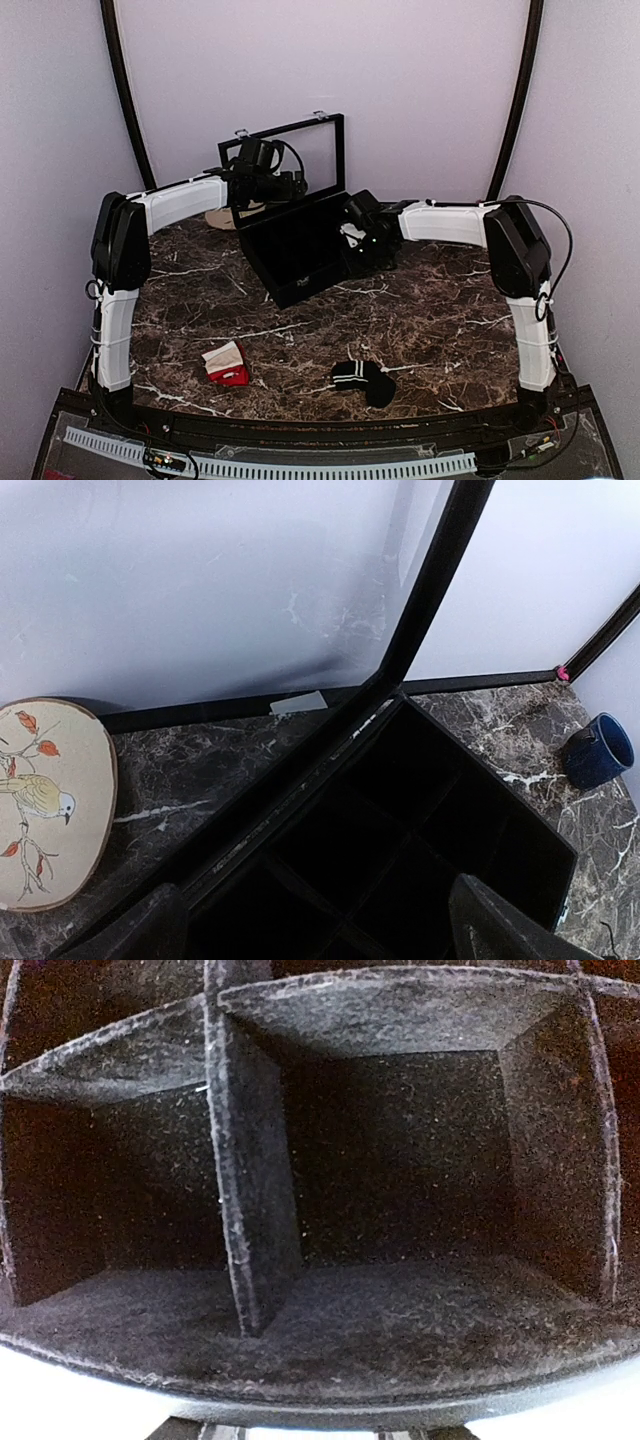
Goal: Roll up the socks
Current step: Move the storage box to the corner of the board, then pick up the sock from the corner of the board.
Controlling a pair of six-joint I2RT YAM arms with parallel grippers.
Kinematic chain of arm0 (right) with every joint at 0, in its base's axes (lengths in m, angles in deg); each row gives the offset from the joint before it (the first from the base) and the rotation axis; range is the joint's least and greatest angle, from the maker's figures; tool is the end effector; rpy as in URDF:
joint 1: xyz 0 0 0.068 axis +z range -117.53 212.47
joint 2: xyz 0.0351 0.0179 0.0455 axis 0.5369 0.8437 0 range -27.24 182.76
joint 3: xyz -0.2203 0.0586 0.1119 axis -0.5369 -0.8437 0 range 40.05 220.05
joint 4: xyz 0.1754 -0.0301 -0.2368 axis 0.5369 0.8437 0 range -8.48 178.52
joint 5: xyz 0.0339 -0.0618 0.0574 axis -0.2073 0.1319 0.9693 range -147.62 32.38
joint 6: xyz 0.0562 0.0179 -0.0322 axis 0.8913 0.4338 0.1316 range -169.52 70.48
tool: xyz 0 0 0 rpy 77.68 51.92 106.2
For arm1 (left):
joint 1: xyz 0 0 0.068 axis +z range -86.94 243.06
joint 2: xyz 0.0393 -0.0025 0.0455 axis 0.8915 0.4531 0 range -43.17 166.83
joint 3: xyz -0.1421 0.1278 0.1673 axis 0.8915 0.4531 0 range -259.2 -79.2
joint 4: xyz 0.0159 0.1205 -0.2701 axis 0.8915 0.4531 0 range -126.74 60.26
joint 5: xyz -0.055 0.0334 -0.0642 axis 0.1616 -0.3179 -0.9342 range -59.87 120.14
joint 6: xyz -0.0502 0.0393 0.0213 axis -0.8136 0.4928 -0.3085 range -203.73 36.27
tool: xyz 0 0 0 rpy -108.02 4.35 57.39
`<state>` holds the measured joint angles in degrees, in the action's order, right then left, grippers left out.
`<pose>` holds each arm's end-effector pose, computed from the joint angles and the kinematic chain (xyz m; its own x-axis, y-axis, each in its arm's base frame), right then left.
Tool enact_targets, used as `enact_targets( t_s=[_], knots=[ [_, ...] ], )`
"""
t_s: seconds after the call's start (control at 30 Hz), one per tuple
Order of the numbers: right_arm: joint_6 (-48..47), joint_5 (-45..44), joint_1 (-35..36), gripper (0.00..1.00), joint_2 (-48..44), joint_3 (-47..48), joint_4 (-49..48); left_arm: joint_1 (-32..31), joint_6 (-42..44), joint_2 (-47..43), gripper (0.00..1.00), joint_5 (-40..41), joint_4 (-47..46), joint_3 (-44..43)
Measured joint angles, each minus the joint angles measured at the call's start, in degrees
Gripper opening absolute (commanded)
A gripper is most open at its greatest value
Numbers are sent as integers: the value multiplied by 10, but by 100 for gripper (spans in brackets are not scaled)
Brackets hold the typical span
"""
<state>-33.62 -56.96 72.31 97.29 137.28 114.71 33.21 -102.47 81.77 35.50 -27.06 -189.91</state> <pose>0.3831 0.3203 0.1278 -0.8194 -0.3269 -0.4709 -0.4372 0.8876 0.1446 0.4920 -0.2766 0.2511 -0.4681 -0.1003 -0.8780 0.2861 0.9228 -0.2580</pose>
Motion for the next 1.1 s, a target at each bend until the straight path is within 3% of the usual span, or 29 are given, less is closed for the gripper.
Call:
enact_targets(
  t_s=[0.3,0.67,0.87,1.1],
  knots=[
    [-5,-4,-8,52,5,5,-9,0,-7,2,93,-11,10,-28],
    [18,-26,-8,61,-144,-159,-64,-26,-3,-5,94,-30,37,-31],
    [39,-54,13,62,-231,-233,-70,-58,0,-77,94,-26,38,48],
    [86,-111,106,62,-336,-320,-50,-106,-1,-200,94,-10,28,163]
  ],
)
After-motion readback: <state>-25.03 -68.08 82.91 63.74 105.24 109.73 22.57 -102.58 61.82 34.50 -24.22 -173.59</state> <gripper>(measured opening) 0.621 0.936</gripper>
